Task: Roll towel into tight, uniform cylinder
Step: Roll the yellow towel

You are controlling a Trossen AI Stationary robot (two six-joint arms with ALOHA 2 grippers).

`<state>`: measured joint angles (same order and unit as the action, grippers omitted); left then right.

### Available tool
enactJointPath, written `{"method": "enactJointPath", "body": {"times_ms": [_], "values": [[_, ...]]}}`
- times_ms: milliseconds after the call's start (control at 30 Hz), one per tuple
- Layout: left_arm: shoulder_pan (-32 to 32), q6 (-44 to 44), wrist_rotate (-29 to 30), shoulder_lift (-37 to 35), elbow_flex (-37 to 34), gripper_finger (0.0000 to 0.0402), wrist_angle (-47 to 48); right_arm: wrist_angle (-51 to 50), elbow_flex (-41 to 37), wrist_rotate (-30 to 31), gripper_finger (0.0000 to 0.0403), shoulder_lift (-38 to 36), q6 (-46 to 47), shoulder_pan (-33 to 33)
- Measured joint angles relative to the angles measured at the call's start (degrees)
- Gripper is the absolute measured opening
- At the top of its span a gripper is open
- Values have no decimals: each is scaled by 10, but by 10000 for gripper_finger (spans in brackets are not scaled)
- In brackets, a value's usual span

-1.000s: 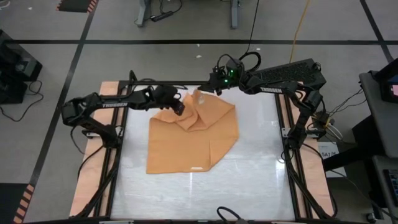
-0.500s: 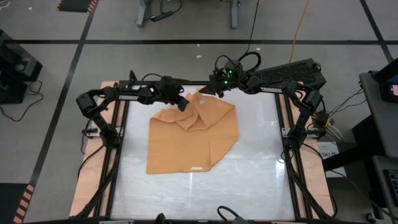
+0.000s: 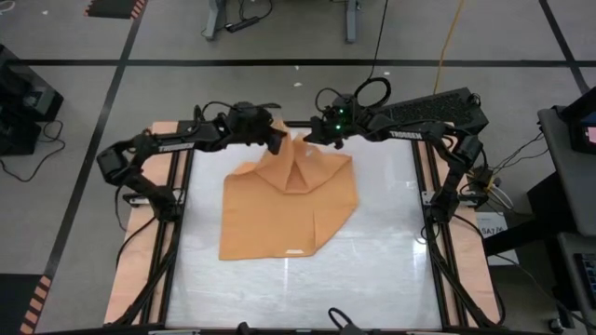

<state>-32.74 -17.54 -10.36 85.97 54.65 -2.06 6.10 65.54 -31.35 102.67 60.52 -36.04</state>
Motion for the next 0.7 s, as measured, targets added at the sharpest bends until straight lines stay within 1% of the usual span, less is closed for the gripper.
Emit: {"method": "enactJointPath", "body": {"times_ms": [133, 267, 400, 467, 600, 700], "values": [[46, 51, 51, -4, 12, 5, 68, 6, 0, 0, 9, 0, 3, 5], [105, 91, 98, 0, 12, 5, 75, 10, 0, 0, 9, 0, 1, 12], [152, 110, 156, 2, 12, 5, 81, 10, 0, 0, 8, 0, 5, 13], [167, 105, 167, 7, 13, 5, 78, 10, 0, 0, 8, 0, 6, 13], [186, 90, 168, 36, 13, 5, 78, 6, 0, -2, 8, 0, -6, 13], [196, 77, 168, 59, 12, 15, 70, 3, 0, -6, 8, 0, -20, 10]]}}
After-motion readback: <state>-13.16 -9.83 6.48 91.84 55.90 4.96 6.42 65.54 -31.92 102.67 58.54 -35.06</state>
